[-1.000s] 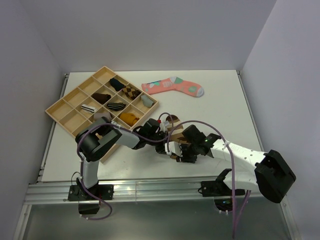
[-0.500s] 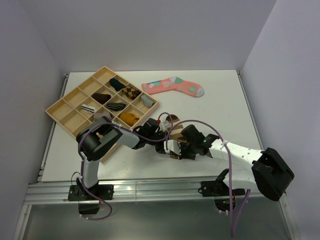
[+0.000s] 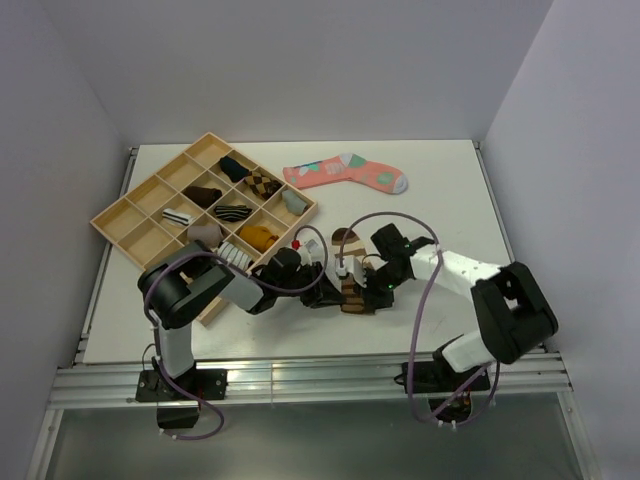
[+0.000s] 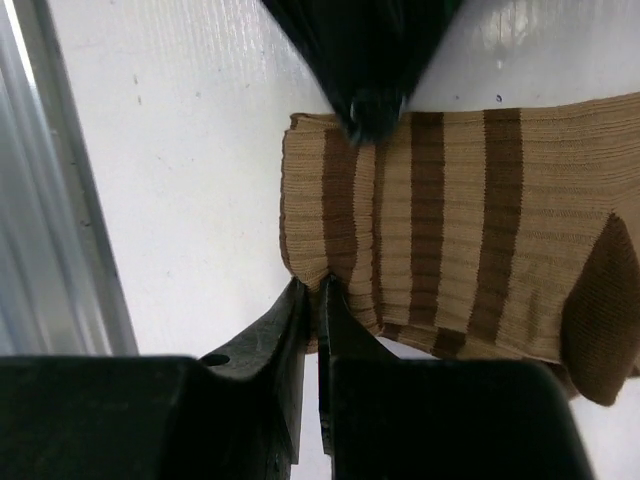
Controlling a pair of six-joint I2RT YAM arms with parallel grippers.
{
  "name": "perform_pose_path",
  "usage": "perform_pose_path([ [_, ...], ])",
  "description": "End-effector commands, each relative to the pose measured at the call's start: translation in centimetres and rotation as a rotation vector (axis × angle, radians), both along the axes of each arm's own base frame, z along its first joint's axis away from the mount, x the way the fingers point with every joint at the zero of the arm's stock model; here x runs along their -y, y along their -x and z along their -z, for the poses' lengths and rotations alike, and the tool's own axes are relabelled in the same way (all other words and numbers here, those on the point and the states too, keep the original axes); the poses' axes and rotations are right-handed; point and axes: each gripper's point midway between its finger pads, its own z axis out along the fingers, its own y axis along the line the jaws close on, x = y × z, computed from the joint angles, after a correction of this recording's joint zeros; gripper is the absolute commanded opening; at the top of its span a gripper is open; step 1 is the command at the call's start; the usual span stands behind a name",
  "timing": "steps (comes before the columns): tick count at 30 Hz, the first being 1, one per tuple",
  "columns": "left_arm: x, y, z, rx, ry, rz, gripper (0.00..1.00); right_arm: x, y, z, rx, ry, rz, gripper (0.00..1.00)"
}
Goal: Roll the socks
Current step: Roll the sock at the center of the board.
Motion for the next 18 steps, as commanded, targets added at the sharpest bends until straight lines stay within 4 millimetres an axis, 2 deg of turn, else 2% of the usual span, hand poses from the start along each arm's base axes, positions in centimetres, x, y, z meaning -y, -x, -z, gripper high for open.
perform_pose_path([
  [1,-0.9,-2.8,-1.8,0.134,0.025,-0.136,0.31,1.3,1.4,-0.2,-0.158,0.009,-0.012,0.03],
  [2,-1.2,-3.0,-1.9,0.146,0.023,-0.142,0.31,1.7,2.1,0.3,-0.231,0.035,-0.013,0.03],
  [4,-1.3,-3.4,-2.4,0.2,0.027,-0.151,0.31,1.6,1.1,-0.1,-0.27,0.02,-0.017,0.03],
  [5,-1.5,-3.4,-2.3,0.231,0.017,-0.145,0.31,2.0,2.0,0.5,-0.366,0.048,-0.012,0.03],
  [6,-1.6,-3.6,-2.7,0.262,0.023,-0.144,0.31,1.7,1.0,0.2,-0.373,0.039,-0.02,0.03],
  [7,-1.7,-4.0,-3.1,0.294,0.021,-0.158,0.31,1.8,0.7,0.2,-0.412,0.033,-0.006,0.03],
  [8,-2.0,-3.9,-3.0,0.324,0.011,-0.15,0.31,2.1,1.5,0.6,-0.506,0.054,0.001,0.03],
  [10,-2.0,-4.2,-4.1,0.395,0.04,-0.152,0.32,1.9,0.2,0.4,-0.535,0.031,0.013,0.03],
  [11,-2.1,-4.2,-4.0,0.434,0.027,-0.141,0.32,2.1,0.7,0.6,-0.613,0.045,0.022,0.02],
  [12,-2.1,-4.2,-4.2,0.464,0.027,-0.134,0.32,1.8,-0.3,0.4,-0.608,0.035,0.017,0.02],
  [16,-1.3,-3.9,-4.9,0.602,0.016,-0.08,0.35,2.2,-1.9,0.7,-0.667,0.058,0.051,0.02],
  [18,-0.1,-3.5,-5.8,0.667,0.037,-0.03,0.37,2.2,-2.4,0.8,-0.701,0.067,0.072,0.02],
])
